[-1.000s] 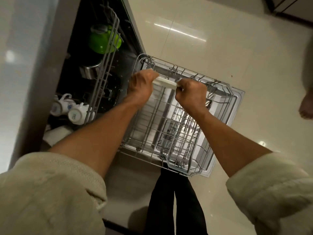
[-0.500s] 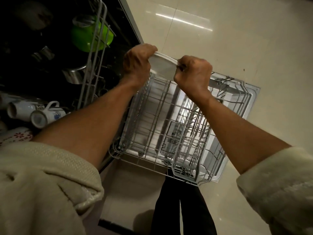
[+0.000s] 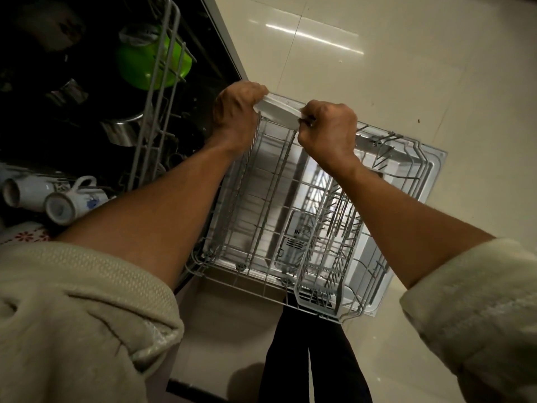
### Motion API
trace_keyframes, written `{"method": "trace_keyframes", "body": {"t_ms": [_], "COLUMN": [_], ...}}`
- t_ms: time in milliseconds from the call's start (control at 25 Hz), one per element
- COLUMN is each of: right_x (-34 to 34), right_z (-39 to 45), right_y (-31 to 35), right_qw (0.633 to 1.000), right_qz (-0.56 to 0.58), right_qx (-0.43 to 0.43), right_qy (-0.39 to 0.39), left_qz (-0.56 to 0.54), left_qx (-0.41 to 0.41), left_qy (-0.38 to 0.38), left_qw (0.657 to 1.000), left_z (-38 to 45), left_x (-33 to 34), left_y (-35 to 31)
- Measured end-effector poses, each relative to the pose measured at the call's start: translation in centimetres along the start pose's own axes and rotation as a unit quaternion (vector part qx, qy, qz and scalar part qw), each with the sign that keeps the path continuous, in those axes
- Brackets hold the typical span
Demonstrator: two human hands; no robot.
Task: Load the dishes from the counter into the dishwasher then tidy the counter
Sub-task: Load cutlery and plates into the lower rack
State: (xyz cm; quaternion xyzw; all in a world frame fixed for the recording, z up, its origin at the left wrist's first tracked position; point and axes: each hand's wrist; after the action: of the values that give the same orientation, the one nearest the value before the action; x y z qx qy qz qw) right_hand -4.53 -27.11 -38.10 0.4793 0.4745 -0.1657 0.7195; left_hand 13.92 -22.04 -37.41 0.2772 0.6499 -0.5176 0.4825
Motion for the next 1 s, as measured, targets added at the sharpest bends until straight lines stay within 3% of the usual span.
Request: {"method": "trace_keyframes", "body": {"t_ms": [160,360,600,840,1000], "right_x": [0.6,1.5,0.8,1.1,0.4], "right_z": [-0.4,0.1,1.3,1.2,1.2], "right_y": [-0.1,-1.0,-2.0,-2.5,-2.2], "right_qw": [0.996,0.992,0.985,0.989,0.997], "right_qz": [0.016,0.046,0.052,0.05,0.012], "right_qx": [0.012,0.057,0.092,0.075,0.058], "right_qy": [0.092,0.101,0.134,0.116,0.045], "left_qz": [0.011,0.02,-0.025,-0.037,-0.053], "left_qx": [-0.025,-0.056,-0.084,-0.1,-0.062], "left_qy": [0.045,0.109,0.106,0.091,0.028], "left_qw": [0.999,0.992,0.991,0.99,0.996], "left_z": [-0.4,0.9,1.4,2.5,3.2], "left_x": [0.3,0.4,0.6,0.4,0.0], "left_y": [0.3,-0.9,-1.7,-1.7,-2.2]}}
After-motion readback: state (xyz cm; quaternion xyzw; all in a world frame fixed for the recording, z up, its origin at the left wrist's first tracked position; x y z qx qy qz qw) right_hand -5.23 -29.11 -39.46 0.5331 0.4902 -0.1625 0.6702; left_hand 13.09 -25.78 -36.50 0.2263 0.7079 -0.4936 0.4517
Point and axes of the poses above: each hand's wrist, its own z-axis towards the middle knuckle, its own x-axis out of the palm, y = z × x, and after that the axes turned 8 degrees about -x, right-handed
